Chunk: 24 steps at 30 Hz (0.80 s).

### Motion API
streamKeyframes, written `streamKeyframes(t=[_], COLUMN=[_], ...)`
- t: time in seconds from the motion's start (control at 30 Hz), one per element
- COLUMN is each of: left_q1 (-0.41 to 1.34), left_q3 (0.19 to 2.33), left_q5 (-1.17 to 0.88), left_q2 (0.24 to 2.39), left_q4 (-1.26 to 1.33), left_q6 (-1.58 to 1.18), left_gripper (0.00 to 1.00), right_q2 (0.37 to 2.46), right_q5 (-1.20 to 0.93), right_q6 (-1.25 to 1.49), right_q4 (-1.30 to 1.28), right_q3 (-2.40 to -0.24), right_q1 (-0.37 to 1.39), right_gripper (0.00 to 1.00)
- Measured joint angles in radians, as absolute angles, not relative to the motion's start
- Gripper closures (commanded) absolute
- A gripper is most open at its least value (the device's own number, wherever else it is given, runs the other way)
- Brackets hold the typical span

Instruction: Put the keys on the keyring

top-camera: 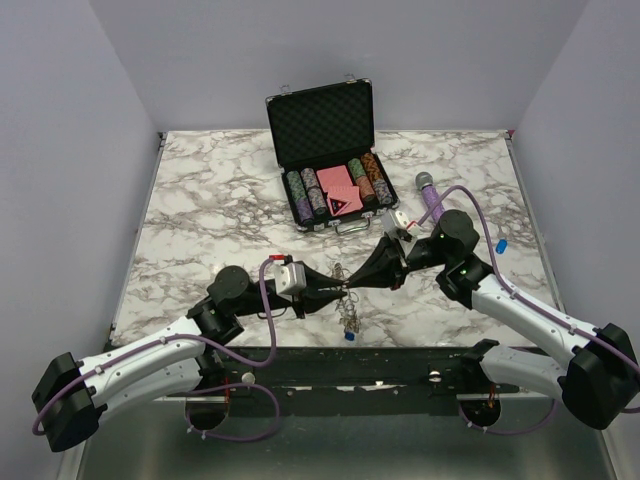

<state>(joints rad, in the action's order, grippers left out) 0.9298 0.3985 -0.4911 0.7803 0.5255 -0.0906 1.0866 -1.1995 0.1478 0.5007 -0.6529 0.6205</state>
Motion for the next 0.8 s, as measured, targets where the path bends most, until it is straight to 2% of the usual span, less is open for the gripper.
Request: streamKeyframes(t=[0.23,0.5,0.6,0.63,0.8], left_q1=[0.93,0.93,0.93,0.93,0.93], left_q3=[0.398,0.398,0.399,0.4,0.435], left_q5=[-0.492,-0.491,-0.491,-0.491,-0.492], left_q2=[0.78,0.78,0.78,0.78,0.783], left_q4=[0.534,0.537,0.534,0.531,0.458], left_q6=[-0.091,-0.095,-0.096,-0.095,-0.094], left_gripper=[0.7,0.83,0.98,1.0,1.0], right_q2=[1.087,1.087,1.087,1.087,1.087], right_q5=[-1.2,-1.205,-1.209,-1.211,-1.222], right_q6=[0.138,0.138,0.137,0.136,0.113], right_q4=[0.501,0.5,0.5,0.5,0.492], right_q3=[-0.653,-0.653,-0.653,-0.653,-0.653], right_q1=[0.62,0.62,0.62,0.62,0.62], right_gripper=[1.0,1.0,1.0,1.0,0.98])
